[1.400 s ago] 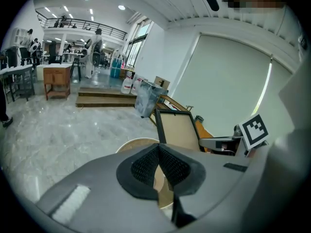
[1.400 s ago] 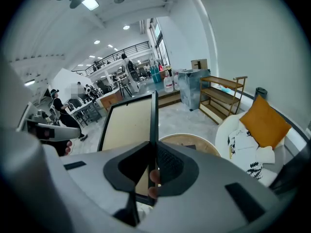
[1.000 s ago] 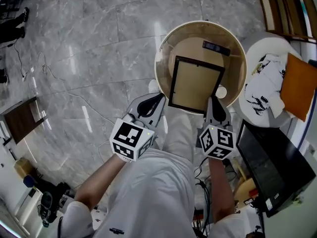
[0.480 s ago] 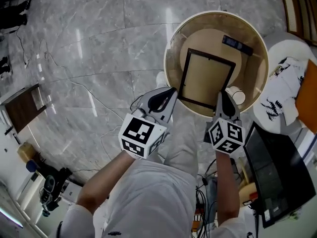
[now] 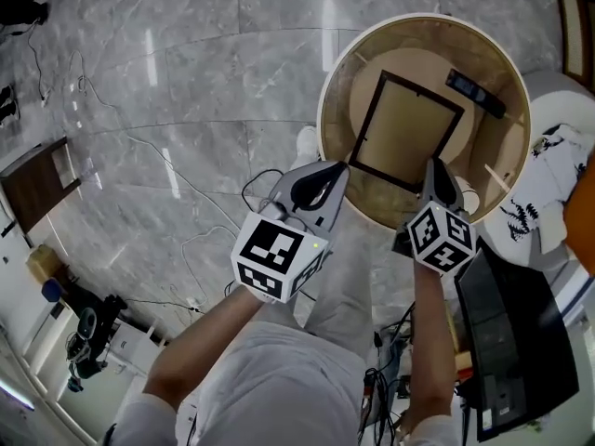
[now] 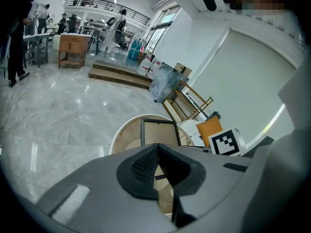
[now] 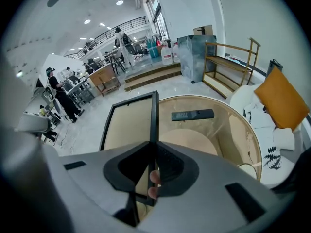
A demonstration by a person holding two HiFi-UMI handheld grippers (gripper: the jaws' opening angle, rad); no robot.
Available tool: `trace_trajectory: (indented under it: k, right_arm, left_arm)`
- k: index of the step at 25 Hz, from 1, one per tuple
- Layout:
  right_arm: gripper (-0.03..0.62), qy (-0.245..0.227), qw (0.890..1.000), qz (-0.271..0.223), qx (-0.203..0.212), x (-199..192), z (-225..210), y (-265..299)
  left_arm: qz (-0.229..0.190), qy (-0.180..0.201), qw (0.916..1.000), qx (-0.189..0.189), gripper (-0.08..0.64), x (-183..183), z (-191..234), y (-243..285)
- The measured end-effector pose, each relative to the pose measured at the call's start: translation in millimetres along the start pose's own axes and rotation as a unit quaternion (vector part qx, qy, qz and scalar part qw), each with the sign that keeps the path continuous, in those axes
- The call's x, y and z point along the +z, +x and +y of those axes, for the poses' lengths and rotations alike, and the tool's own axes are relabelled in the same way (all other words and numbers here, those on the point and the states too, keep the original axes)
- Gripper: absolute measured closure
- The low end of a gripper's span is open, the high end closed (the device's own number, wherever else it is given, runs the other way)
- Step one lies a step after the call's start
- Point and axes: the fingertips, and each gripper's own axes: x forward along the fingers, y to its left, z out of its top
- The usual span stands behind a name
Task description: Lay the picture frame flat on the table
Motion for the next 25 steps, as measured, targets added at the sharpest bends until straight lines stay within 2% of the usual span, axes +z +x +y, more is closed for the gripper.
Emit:
trace_trajectory:
  k: [12,25]
  right_arm:
    - [0.555,-0.012,0.999,0.044,-0.015,-40.0,-24.4,84.8]
    - [0.555,0.014,0.996,0.070,-0.044,-61.6,-41.5,113.8]
  left_arm:
    - [0.013,-0.024,0.9995,0.018,0.555,-23.8,27.8,27.7]
    - [0.031,-0.023,0.9991,0.020,0.555,-43.6,30.8,32.0]
